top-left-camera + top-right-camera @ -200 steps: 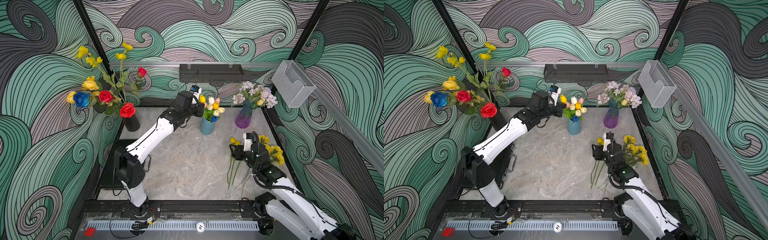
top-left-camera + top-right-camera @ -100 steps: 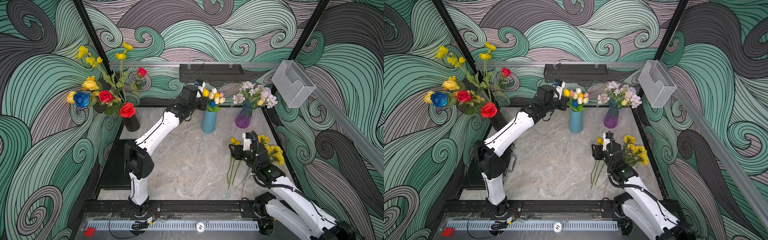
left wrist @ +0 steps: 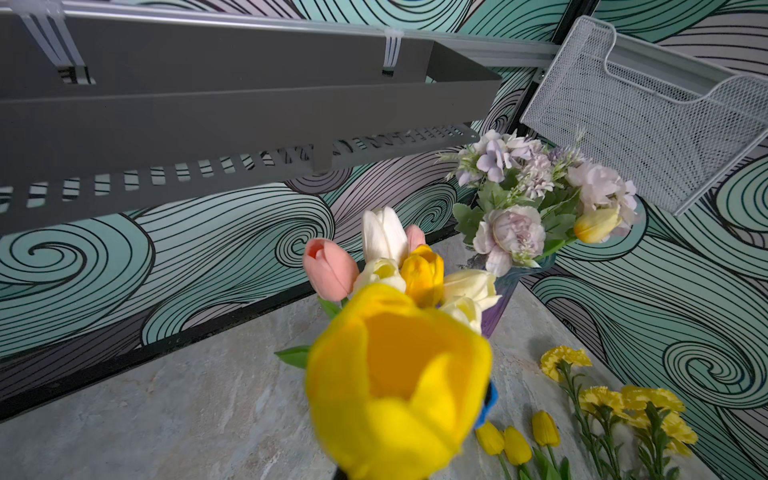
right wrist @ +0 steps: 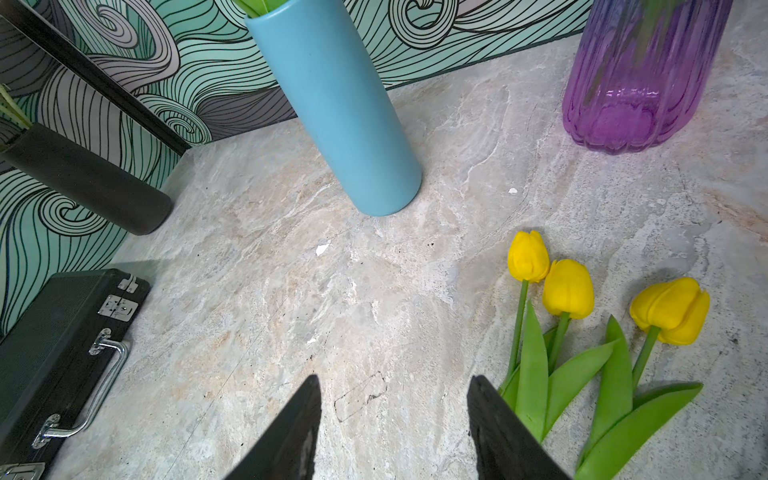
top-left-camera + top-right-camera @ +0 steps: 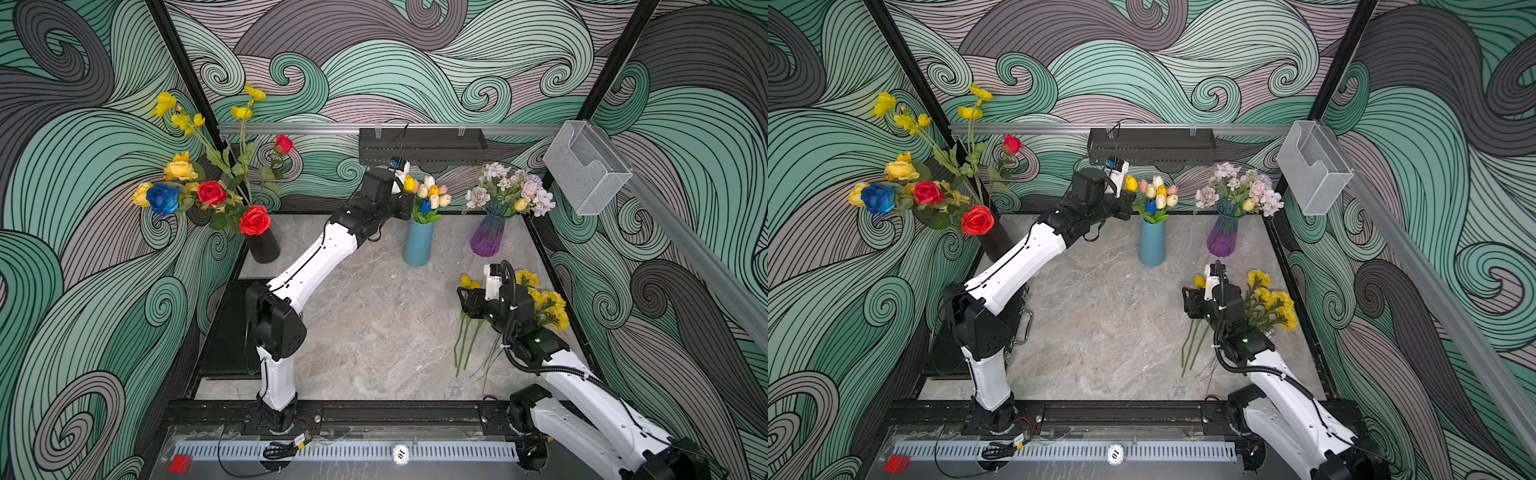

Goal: Pick out yellow flowers from the vase
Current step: Pick up the flower from the vase.

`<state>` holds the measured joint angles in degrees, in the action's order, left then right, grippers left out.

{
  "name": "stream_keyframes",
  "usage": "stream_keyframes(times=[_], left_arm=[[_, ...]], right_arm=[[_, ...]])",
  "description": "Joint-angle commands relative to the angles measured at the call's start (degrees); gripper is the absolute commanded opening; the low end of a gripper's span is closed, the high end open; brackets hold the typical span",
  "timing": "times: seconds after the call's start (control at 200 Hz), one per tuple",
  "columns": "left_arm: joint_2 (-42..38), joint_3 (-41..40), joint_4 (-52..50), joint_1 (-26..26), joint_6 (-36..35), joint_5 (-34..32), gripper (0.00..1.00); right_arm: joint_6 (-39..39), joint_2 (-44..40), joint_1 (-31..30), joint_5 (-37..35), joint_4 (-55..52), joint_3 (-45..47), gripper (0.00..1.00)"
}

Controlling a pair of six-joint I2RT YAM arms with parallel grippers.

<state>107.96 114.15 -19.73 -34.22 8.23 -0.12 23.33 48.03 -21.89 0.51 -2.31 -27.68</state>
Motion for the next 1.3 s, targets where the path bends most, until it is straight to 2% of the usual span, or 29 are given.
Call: stream_keyframes(times=[0.0,0.315,0.721,0.866,1.181,1.296], left_arm=[[-2.57,3.91,-0.83,-0.24,-1.93,-1.09,0.04],[-4.98,4.25,-0.97,-0.25,-2.84,-1.46,0.04],[-10.45,5.9,-4.39,-0.24,-2.96,1.73,0.04],[-14.14,4.45,-6.02,-0.24,-2.62,3.58,0.04],[-28.69,-4.54,-5.5,-0.24,-2.61,5.61,0.04],[-31.85,-5.44,-9.0,-0.24,-2.94,9.16,0.04]], right_arm=[[-0.13,0.25,0.27,0.72,1.34,-1.94,0.57],[-0.42,0.39,0.27,0.81,1.52,-2.13,0.57],[-2.39,1.15,0.27,1.92,1.91,-5.03,0.57],[-4.91,2.25,0.26,4.85,2.68,-7.64,0.57],[-14.81,4.62,-0.71,14.97,7.65,-13.8,0.56],[-18.93,5.14,-2.91,17.55,8.9,-16.06,0.56]])
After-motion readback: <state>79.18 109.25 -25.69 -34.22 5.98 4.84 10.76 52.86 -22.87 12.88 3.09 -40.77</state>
